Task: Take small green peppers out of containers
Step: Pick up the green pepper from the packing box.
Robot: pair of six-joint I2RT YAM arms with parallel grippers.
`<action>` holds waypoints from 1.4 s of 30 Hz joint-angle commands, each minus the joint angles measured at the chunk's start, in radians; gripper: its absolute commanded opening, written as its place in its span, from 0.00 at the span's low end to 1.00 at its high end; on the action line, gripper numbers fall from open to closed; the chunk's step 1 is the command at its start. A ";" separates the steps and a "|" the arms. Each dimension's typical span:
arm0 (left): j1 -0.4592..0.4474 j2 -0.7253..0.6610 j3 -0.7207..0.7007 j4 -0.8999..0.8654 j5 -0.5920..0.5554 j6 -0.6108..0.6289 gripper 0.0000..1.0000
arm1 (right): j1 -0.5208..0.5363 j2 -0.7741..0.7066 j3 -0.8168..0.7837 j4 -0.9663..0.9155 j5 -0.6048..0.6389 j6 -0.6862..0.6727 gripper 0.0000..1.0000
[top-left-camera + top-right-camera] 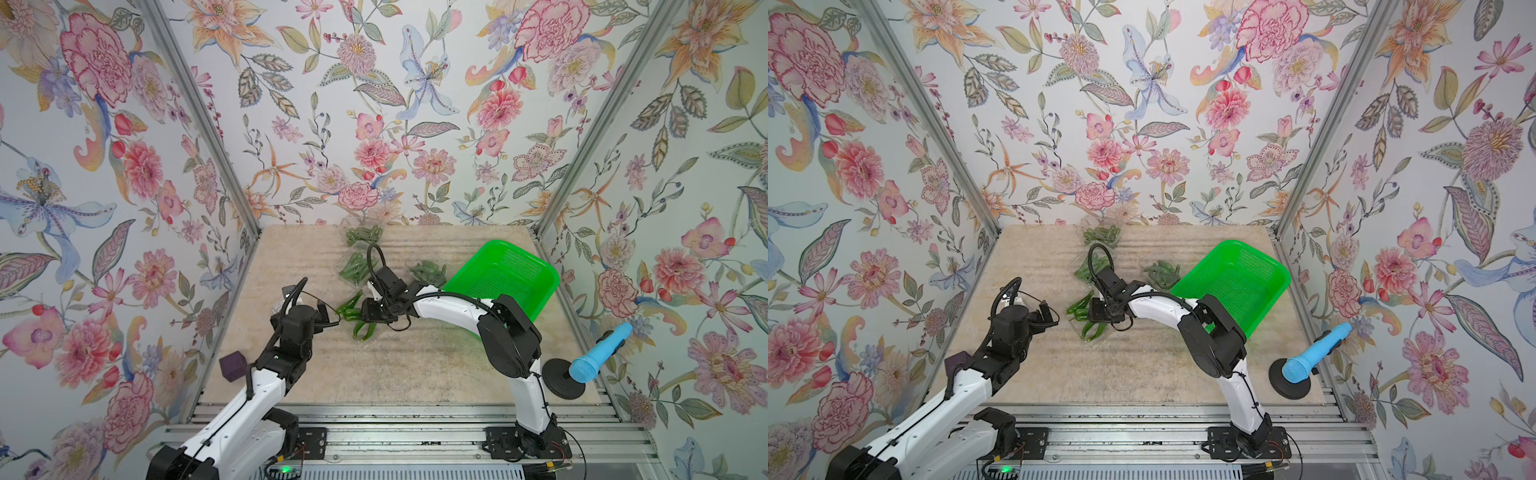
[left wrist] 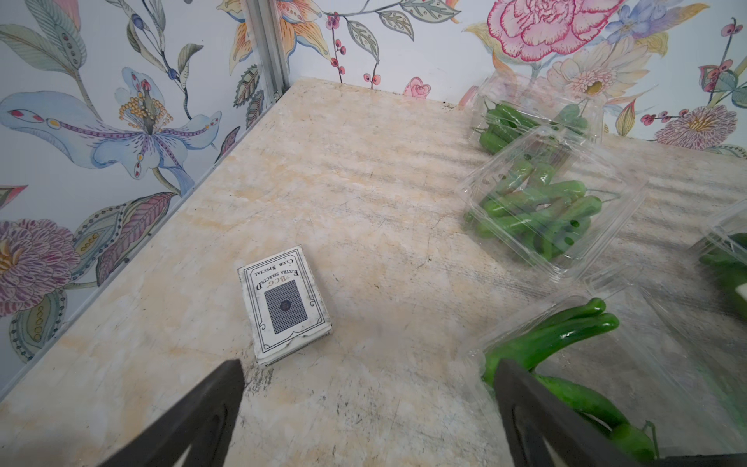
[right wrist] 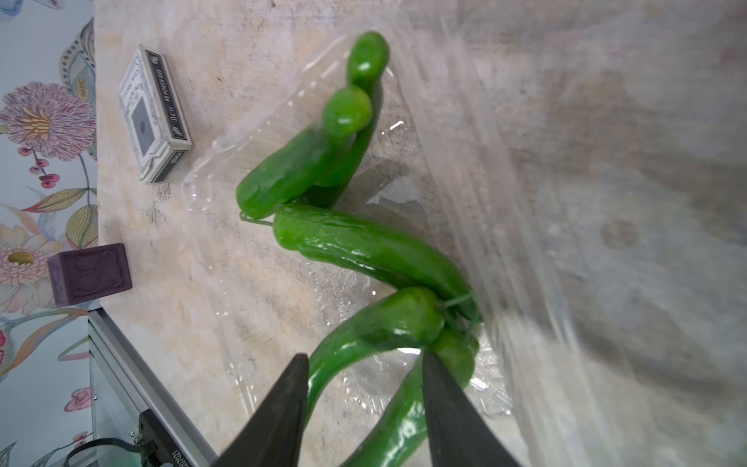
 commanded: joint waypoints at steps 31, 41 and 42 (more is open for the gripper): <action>0.001 -0.033 -0.093 0.131 -0.003 0.001 1.00 | 0.048 0.129 0.135 -0.092 0.049 0.106 0.31; 0.001 -0.029 -0.098 0.132 -0.013 0.001 1.00 | 0.058 0.040 0.101 -0.092 0.070 0.070 0.17; 0.001 -0.028 -0.099 0.132 -0.015 -0.002 1.00 | 0.059 0.028 0.094 -0.091 0.071 0.067 0.16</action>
